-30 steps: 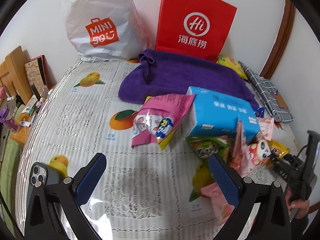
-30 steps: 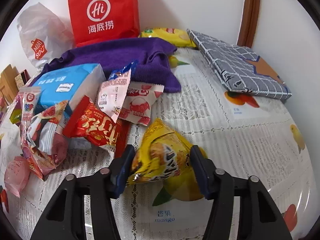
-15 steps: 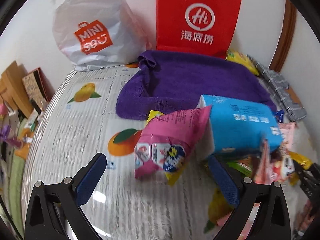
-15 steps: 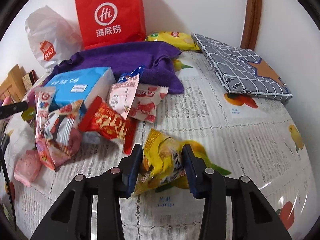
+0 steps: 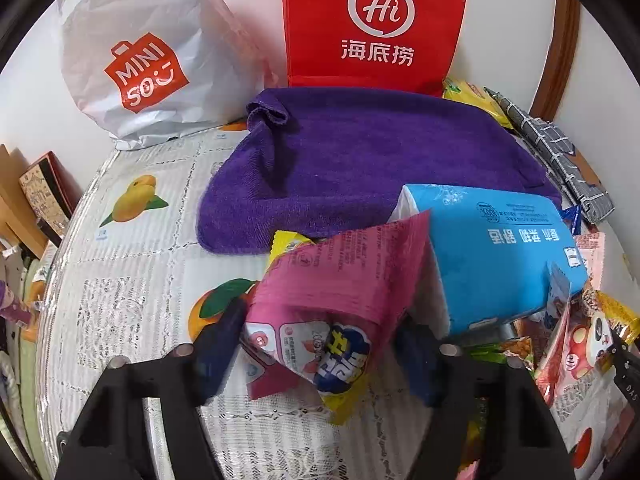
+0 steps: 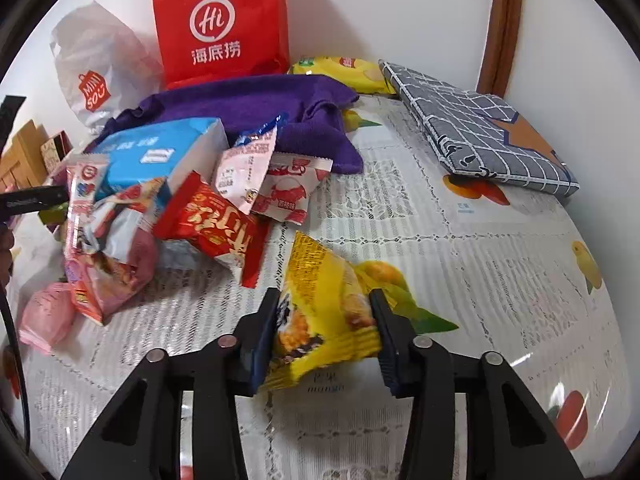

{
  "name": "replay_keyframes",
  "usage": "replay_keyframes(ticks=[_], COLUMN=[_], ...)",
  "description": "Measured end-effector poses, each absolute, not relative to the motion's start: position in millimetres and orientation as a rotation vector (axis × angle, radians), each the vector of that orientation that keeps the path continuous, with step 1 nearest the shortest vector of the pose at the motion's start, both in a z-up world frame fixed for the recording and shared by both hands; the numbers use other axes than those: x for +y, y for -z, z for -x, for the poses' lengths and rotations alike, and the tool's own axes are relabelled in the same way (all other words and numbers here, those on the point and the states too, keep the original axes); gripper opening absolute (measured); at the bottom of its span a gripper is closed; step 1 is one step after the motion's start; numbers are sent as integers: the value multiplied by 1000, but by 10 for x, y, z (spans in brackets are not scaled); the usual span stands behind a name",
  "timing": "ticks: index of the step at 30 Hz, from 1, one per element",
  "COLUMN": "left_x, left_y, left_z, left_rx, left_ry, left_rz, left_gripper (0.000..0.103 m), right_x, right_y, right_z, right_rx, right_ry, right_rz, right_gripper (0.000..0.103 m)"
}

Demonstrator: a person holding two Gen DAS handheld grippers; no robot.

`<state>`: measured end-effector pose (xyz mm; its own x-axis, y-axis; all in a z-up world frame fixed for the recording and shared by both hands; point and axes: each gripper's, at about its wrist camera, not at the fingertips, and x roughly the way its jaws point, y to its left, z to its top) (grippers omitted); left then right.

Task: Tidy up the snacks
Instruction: 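Grasp the yellow snack bag with the right gripper while the left grasps the pink snack bag, then carry both held snack bags up and over onto the purple towel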

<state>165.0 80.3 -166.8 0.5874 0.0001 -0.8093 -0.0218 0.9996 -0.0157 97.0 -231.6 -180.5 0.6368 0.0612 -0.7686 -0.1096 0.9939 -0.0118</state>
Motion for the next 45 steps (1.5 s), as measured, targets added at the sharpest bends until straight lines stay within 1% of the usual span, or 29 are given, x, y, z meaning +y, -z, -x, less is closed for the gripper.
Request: replay_keyframes(ticks=[3, 8, 15, 25, 35, 42, 45], left_x=[834, 884, 891, 676, 439, 341, 339], left_y=[1639, 1508, 1313, 912, 549, 352, 299], left_z=[-1605, -1364, -1019, -625, -698, -978, -1140], left_rx=[944, 921, 898, 847, 792, 768, 760], left_ry=[-2, -1, 1, 61, 114, 137, 142], left_rz=[46, 72, 129, 184, 189, 184, 189], left_gripper=[62, 61, 60, 60, 60, 60, 60], right_x=[-2340, -2363, -2341, -2185, -1908, -1839, -1788], right_y=[1748, 1634, 1442, 953, 532, 399, 316], right_z=[-906, -744, -601, -553, -719, -1083, -1248], right_rx=[872, 844, 819, 761, 717, 733, 706], right_ry=[-98, -96, -110, -157, -234, -253, -258], right_rz=[33, 16, 6, 7, 19, 3, 12], right_gripper=[41, 40, 40, 40, 40, 40, 40])
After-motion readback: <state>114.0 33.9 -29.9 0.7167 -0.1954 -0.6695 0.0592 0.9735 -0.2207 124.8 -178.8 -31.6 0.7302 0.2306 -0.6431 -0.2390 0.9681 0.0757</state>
